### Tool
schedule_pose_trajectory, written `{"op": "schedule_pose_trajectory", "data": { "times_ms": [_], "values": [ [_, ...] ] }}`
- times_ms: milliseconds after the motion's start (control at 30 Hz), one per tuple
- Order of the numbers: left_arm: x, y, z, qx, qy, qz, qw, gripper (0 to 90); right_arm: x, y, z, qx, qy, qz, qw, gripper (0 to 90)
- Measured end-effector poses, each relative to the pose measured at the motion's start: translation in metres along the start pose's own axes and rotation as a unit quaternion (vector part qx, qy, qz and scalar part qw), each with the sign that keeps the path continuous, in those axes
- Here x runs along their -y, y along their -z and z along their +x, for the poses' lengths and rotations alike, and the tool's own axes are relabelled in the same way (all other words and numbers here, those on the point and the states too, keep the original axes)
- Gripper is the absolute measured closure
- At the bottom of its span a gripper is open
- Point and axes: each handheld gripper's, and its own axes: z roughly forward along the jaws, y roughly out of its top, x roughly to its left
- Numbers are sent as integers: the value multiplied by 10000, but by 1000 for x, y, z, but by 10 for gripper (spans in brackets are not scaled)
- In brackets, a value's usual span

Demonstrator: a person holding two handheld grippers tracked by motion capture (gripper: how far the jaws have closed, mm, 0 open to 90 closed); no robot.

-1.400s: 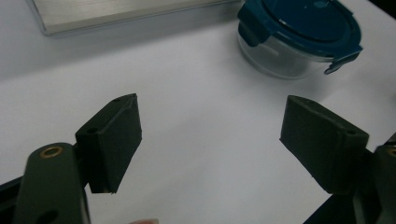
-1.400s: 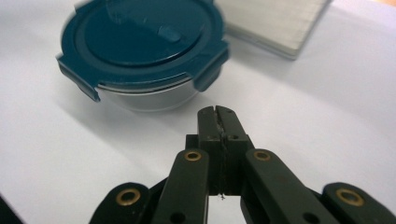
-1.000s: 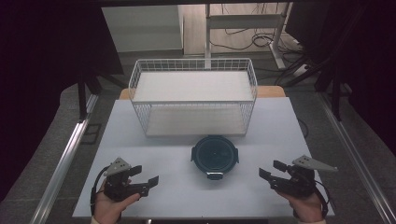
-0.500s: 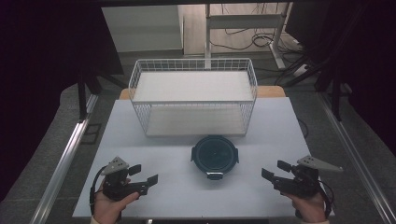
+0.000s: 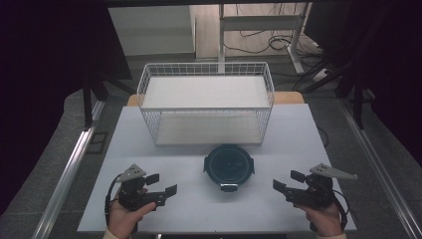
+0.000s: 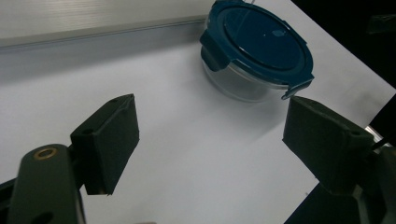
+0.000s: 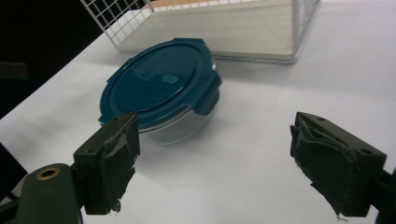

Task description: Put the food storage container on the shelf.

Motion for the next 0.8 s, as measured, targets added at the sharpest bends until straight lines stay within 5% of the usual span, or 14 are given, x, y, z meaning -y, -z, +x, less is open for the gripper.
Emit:
{"op": "schedule_pose_trajectory", "data": {
  "times_ms": [400,800],
  "values": [
    [-22,-20,0,384,284,73,9988,194,-14,-32,14,-189,-5,262,9995,147],
    [-44,-67,-4,882,575,422,9935,175,-29,-72,15,-397,-335,571,9970,145]
  ]
}}
